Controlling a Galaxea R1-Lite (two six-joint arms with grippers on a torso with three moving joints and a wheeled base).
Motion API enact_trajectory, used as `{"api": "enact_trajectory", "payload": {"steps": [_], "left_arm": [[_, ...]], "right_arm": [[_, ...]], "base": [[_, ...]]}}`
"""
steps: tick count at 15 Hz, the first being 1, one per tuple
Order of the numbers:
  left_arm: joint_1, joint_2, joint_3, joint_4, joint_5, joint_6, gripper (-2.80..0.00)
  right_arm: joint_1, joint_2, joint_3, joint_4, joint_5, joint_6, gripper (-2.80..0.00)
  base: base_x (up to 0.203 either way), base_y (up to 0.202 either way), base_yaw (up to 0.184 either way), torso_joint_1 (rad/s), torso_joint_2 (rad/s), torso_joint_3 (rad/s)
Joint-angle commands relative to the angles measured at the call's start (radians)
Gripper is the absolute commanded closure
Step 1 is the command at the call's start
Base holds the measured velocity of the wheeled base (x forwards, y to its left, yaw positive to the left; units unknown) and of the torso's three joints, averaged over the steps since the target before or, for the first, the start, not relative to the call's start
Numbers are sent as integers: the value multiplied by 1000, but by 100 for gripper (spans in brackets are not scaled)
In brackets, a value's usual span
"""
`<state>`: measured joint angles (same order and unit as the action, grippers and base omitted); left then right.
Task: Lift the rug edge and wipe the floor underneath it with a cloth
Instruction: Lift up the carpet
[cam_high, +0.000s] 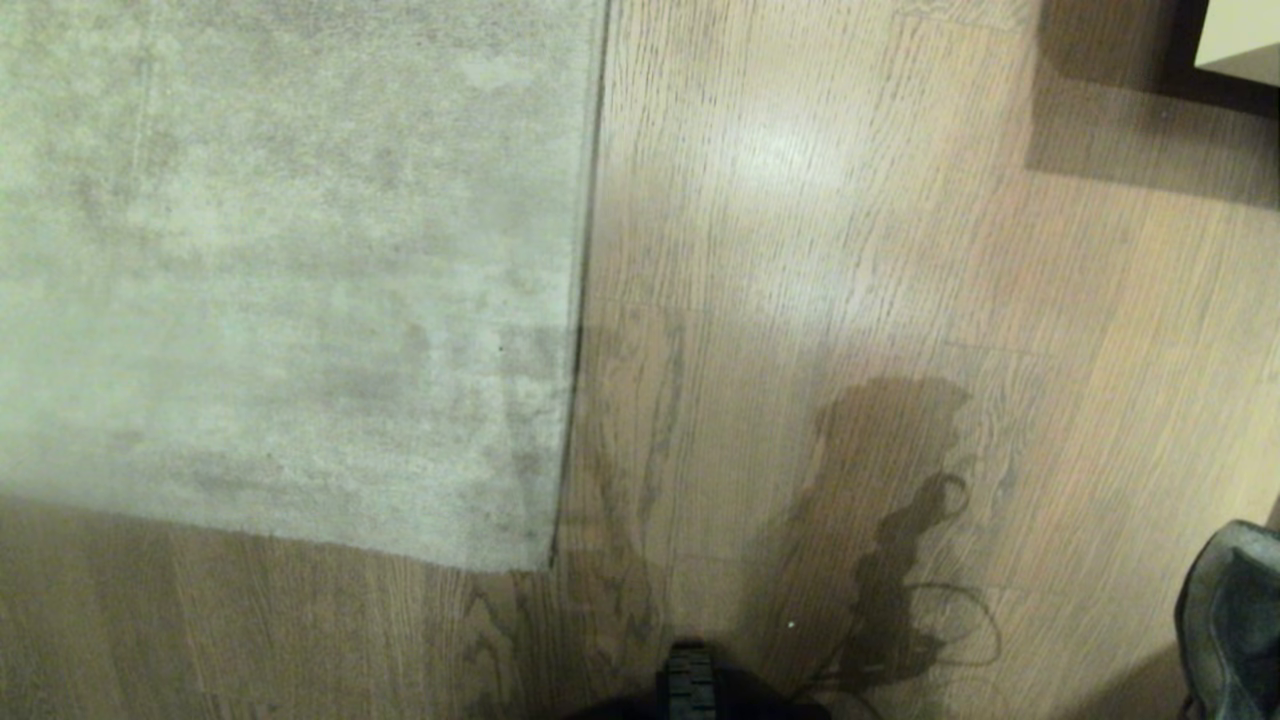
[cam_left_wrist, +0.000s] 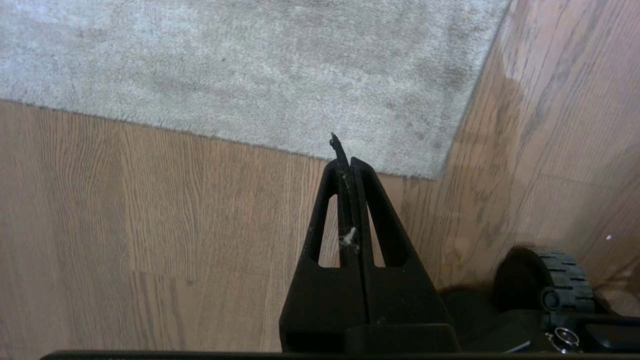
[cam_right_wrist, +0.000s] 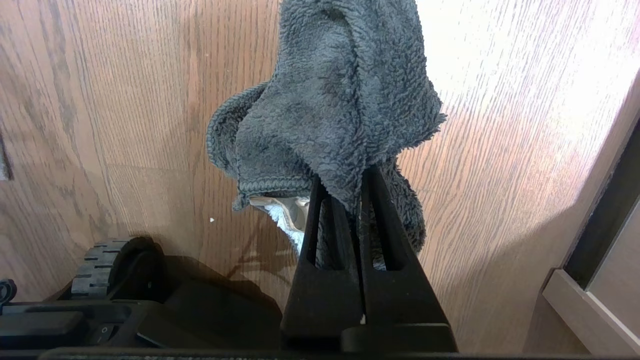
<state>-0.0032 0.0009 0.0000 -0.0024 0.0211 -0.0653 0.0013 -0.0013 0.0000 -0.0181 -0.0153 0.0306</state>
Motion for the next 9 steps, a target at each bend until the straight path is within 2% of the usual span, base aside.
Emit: {"api": "enact_trajectory", "payload": {"steps": [1, 4, 7, 9], "left_arm": [[0, 1, -8, 21, 0, -1, 0], [0, 0, -13, 19, 0, -3, 0], [0, 4, -120, 38, 30, -8, 0], [0, 20, -173, 63, 27, -6, 0]], "right_arm": [[0, 1, 0, 0, 0, 0, 0], [0, 1, 0, 0, 0, 0, 0], [0, 1, 0, 0, 0, 0, 0], [0, 1, 0, 0, 0, 0, 0]], "base": [[0, 0, 0, 0, 0, 0], [0, 0, 0, 0, 0, 0], [0, 0, 0, 0, 0, 0], [0, 0, 0, 0, 0, 0]]}}
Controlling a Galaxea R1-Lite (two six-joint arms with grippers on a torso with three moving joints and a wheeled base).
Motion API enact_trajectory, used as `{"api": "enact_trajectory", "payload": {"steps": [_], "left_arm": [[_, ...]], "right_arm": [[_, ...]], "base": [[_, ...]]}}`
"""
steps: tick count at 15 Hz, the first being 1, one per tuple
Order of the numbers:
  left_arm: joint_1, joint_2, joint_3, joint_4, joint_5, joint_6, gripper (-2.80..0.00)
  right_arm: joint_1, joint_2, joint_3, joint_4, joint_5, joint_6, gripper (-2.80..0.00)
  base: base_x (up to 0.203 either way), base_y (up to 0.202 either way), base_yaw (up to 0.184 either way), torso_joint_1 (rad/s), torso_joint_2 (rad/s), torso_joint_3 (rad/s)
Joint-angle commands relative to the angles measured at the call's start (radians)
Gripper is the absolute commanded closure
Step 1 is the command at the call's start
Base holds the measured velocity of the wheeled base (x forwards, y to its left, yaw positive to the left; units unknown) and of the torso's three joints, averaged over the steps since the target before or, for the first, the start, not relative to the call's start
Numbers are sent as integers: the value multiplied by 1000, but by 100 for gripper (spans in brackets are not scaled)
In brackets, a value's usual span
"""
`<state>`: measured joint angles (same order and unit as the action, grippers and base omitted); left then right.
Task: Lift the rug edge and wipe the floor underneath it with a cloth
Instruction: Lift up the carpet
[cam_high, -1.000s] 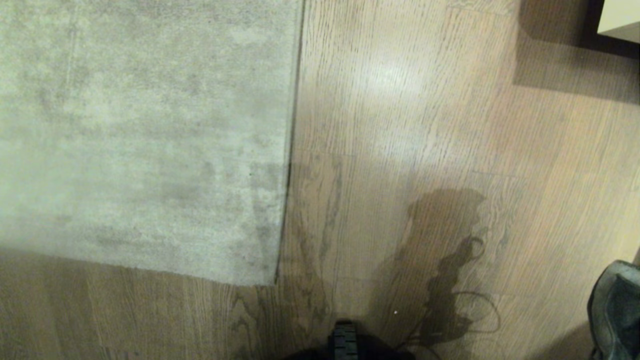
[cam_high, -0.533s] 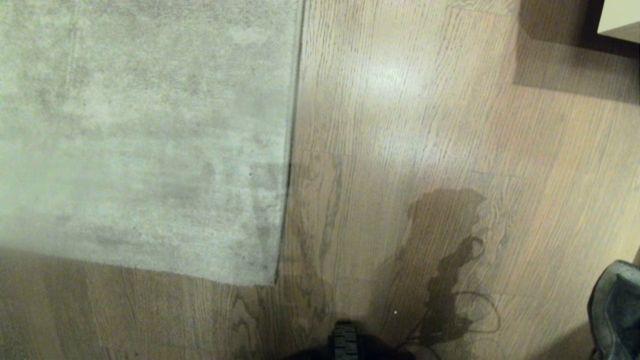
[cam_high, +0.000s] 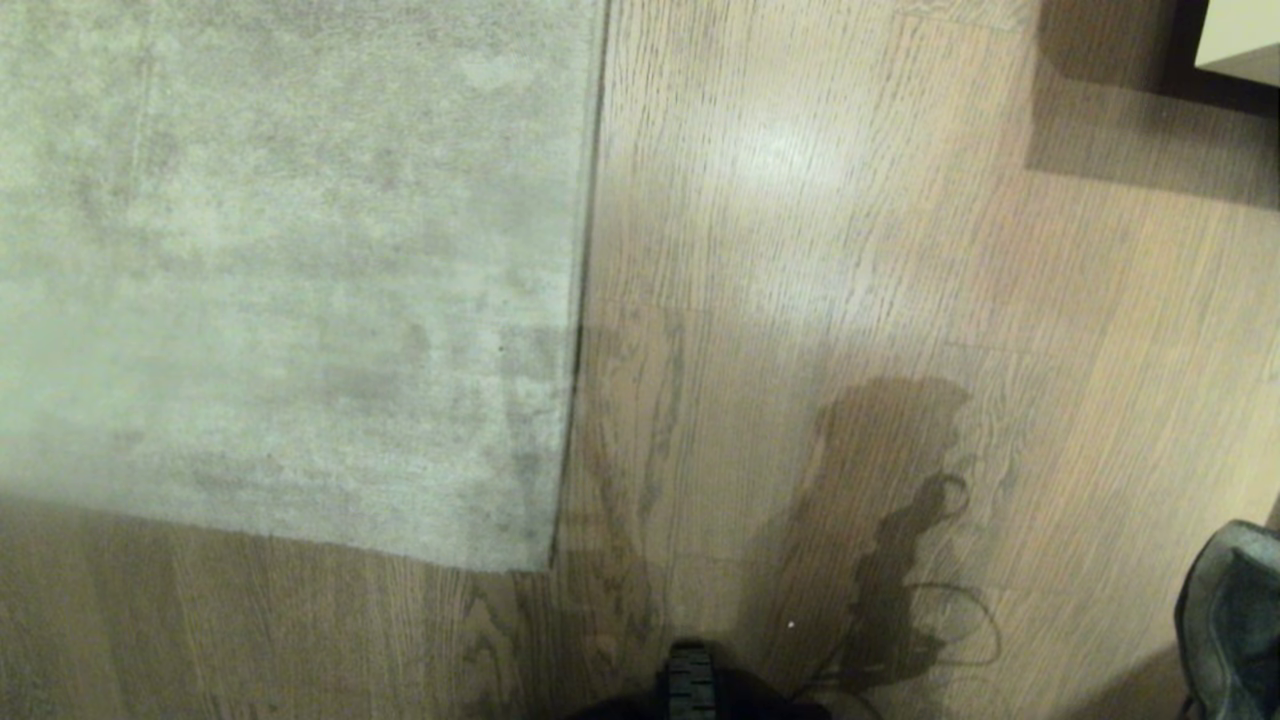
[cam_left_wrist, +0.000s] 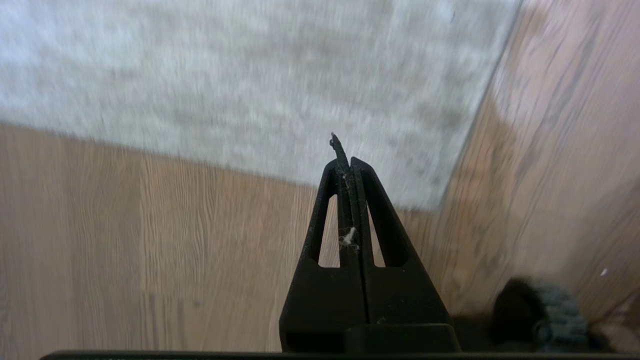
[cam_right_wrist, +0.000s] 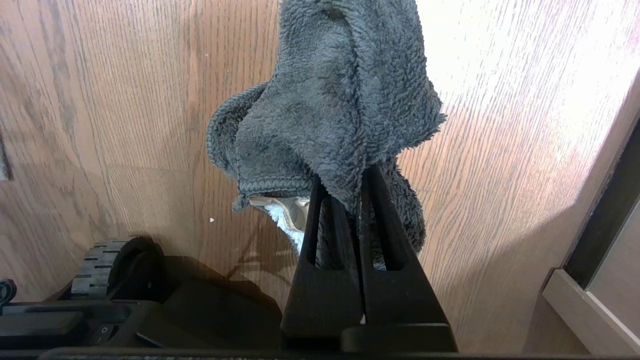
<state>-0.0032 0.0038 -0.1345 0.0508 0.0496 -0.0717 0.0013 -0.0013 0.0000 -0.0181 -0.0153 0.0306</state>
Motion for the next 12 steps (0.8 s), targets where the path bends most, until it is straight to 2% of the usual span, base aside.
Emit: {"api": "enact_trajectory", "payload": {"steps": [1, 8, 12], "left_arm": [[-1, 51, -55, 19, -6, 1, 0], [-1, 344, -129, 25, -166, 3, 0], [-7, 473, -131, 24, -171, 16, 0]], "right_arm": [[0, 1, 0, 0, 0, 0, 0], [0, 1, 0, 0, 0, 0, 0], [0, 1, 0, 0, 0, 0, 0]], "base": [[0, 0, 0, 0, 0, 0], [0, 0, 0, 0, 0, 0], [0, 0, 0, 0, 0, 0]]}}
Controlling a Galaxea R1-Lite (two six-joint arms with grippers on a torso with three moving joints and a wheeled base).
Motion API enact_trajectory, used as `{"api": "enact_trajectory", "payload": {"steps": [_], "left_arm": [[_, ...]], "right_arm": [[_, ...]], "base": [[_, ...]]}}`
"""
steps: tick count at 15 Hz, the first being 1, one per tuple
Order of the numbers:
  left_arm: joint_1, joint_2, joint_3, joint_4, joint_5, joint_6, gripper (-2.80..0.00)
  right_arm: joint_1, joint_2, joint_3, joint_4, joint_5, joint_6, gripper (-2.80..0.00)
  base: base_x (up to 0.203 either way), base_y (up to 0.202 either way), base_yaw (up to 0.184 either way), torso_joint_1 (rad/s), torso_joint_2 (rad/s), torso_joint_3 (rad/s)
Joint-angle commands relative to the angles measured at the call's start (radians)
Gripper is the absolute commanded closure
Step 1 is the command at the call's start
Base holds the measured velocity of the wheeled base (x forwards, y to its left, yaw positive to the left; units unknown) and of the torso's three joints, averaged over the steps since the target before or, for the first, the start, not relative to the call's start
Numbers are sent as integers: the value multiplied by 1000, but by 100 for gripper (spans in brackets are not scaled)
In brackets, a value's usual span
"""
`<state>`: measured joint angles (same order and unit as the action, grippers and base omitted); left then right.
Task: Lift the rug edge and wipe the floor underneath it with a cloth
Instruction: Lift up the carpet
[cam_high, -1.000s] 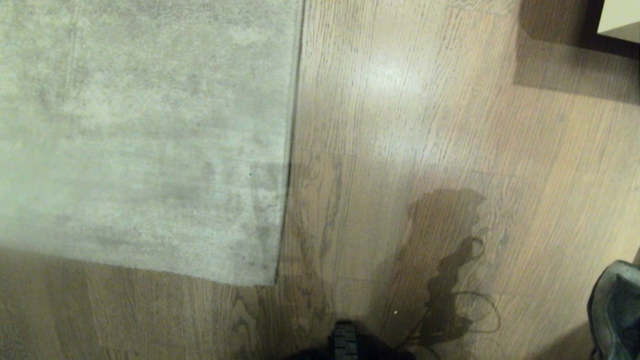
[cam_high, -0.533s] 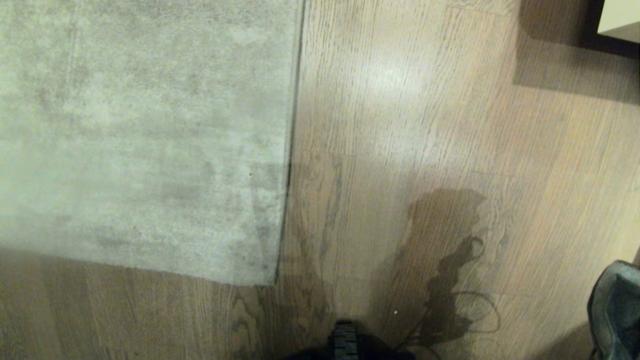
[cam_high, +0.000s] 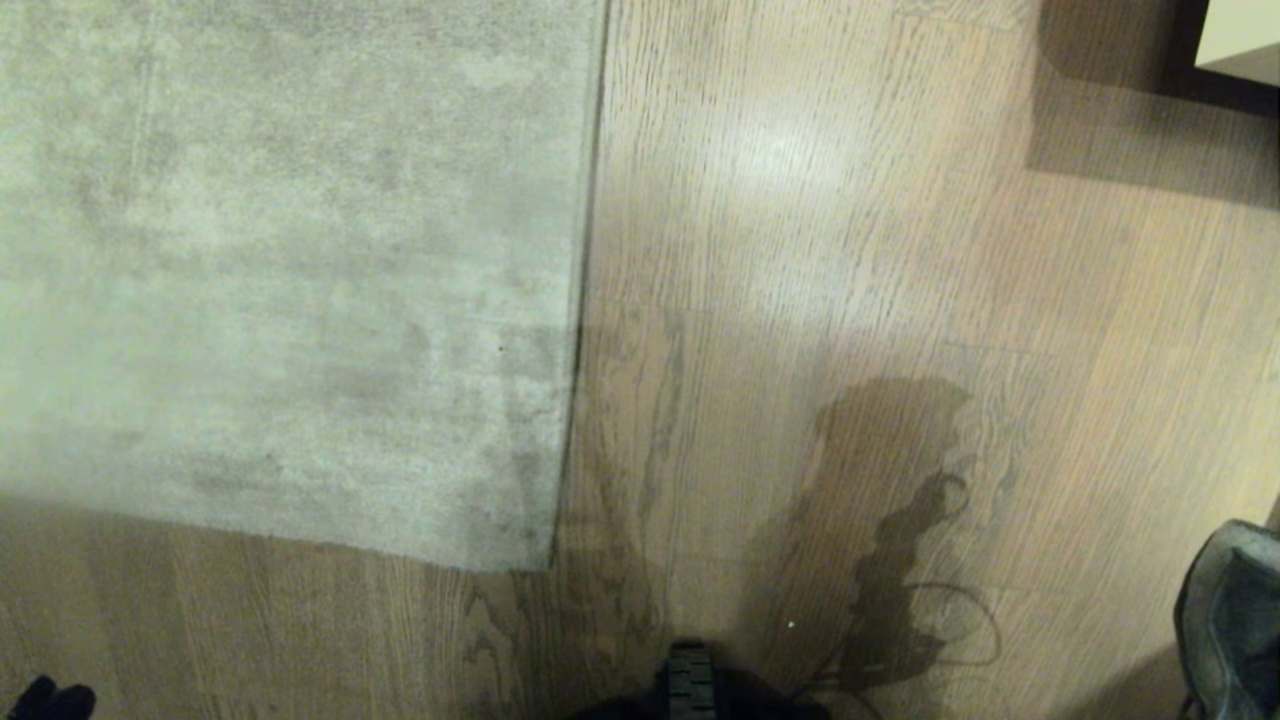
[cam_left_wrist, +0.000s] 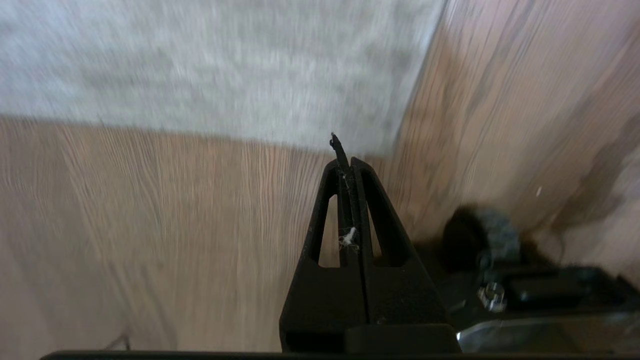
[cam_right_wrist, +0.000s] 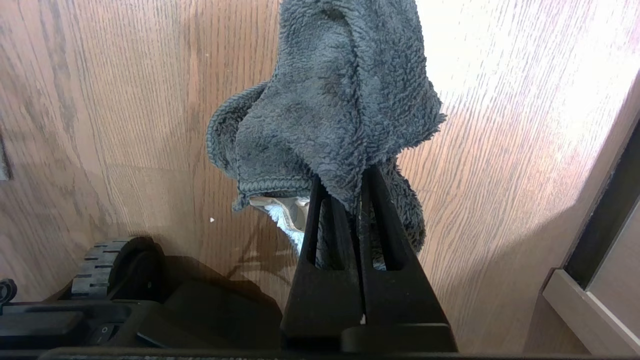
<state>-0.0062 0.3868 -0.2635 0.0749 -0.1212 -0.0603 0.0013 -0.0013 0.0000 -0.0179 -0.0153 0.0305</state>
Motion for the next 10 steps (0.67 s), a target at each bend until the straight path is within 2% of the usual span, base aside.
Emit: {"api": "enact_trajectory", "payload": {"steps": [1, 4, 6, 10], "left_arm": [[-12, 132, -4, -2, 0, 19, 0], [-48, 249, -42, -6, -1, 32, 0], [-99, 347, -76, -10, -33, 36, 0], [-273, 507, -110, -13, -48, 39, 0]], "right_arm": [[0, 1, 0, 0, 0, 0, 0], [0, 1, 0, 0, 0, 0, 0], [0, 1, 0, 0, 0, 0, 0], [0, 1, 0, 0, 0, 0, 0]], "base": [[0, 0, 0, 0, 0, 0], [0, 0, 0, 0, 0, 0], [0, 0, 0, 0, 0, 0], [0, 0, 0, 0, 0, 0]]}}
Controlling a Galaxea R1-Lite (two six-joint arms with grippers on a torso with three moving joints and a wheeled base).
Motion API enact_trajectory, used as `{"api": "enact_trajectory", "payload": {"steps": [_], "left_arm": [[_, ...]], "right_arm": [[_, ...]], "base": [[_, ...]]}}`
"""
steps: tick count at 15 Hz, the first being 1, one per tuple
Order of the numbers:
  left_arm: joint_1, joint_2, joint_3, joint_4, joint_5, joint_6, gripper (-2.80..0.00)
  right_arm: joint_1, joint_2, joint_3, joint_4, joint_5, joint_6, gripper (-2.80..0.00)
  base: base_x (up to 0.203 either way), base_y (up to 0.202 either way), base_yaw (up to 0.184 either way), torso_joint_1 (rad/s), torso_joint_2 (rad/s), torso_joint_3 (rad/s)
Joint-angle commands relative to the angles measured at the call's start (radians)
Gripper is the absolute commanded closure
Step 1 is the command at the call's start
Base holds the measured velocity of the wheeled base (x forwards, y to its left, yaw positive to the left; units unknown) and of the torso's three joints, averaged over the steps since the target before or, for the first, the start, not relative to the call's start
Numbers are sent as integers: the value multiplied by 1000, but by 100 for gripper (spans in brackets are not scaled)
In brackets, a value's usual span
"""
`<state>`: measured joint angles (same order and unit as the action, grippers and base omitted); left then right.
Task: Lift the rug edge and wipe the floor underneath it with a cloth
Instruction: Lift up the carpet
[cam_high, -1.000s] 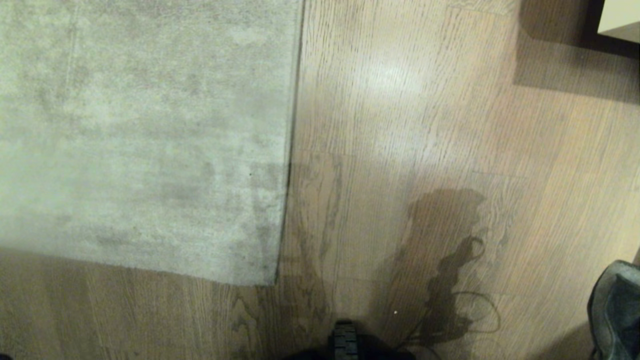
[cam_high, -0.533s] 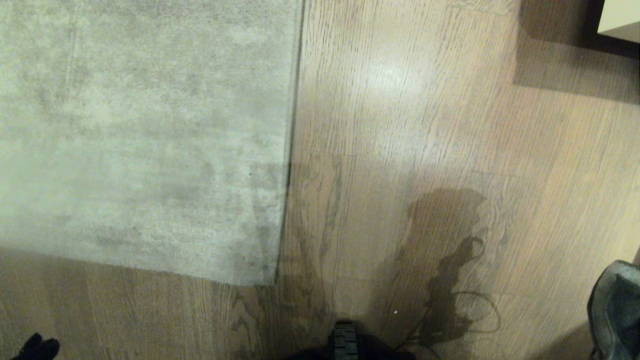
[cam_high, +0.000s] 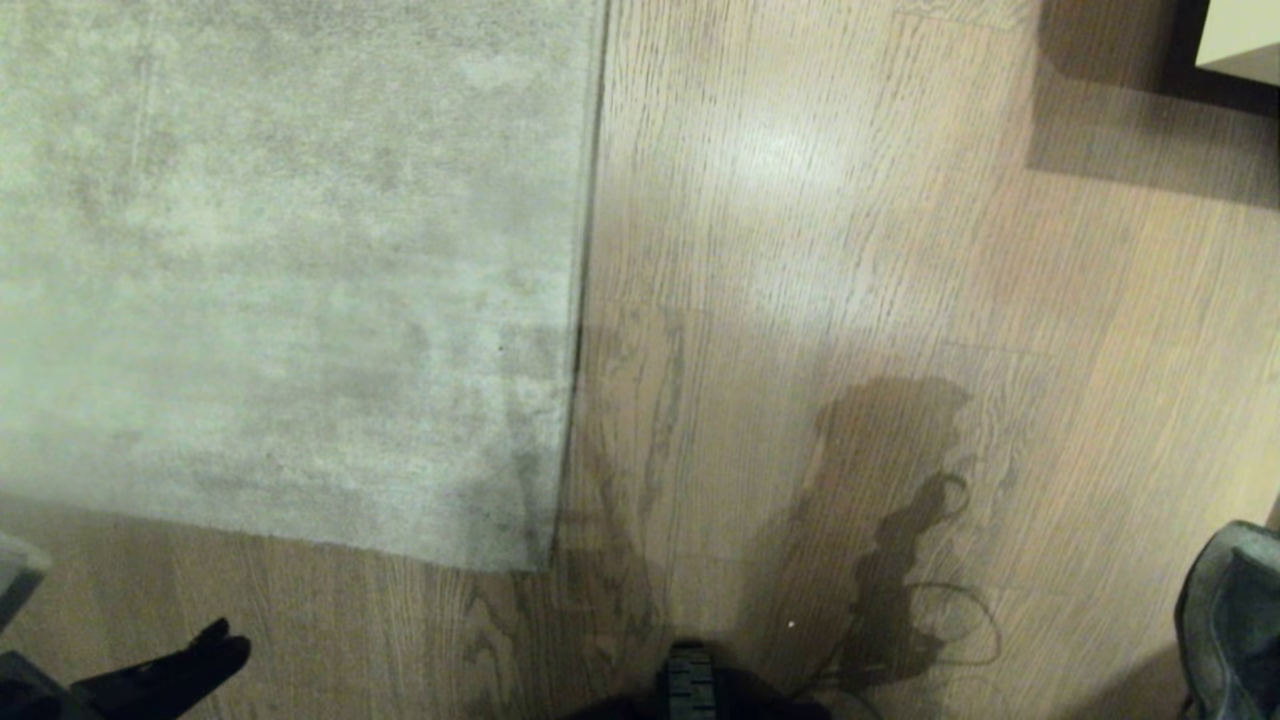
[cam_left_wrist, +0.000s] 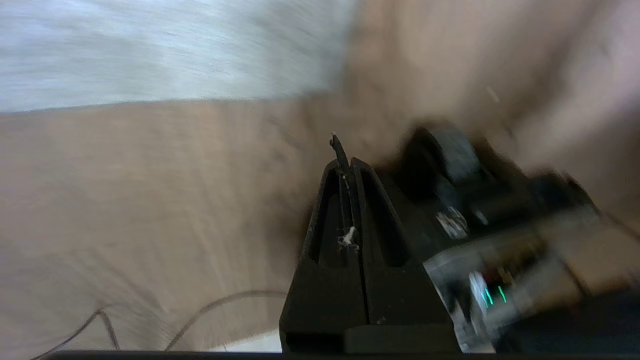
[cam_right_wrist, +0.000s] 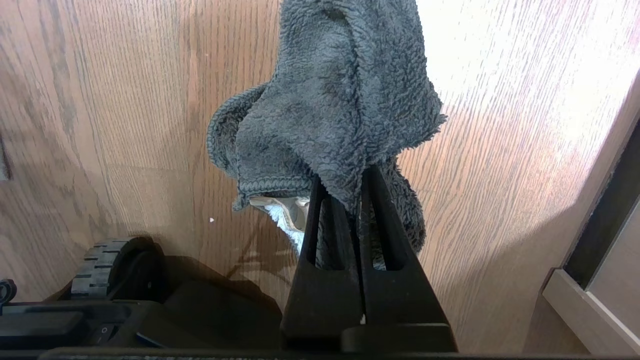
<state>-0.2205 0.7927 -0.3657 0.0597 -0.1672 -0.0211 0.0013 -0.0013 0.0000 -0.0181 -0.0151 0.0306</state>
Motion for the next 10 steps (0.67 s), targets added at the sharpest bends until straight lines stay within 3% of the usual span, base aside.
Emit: {"api": "enact_trajectory", "payload": {"steps": [1, 5, 10], "left_arm": [[-82, 129, -8, 2, -1, 0, 0], [-161, 247, -12, -24, 34, 1, 0], [-206, 420, -10, -190, 98, -12, 0]], "right_arm": [[0, 1, 0, 0, 0, 0, 0], [0, 1, 0, 0, 0, 0, 0], [0, 1, 0, 0, 0, 0, 0]], "base": [[0, 0, 0, 0, 0, 0], [0, 0, 0, 0, 0, 0], [0, 0, 0, 0, 0, 0]]}}
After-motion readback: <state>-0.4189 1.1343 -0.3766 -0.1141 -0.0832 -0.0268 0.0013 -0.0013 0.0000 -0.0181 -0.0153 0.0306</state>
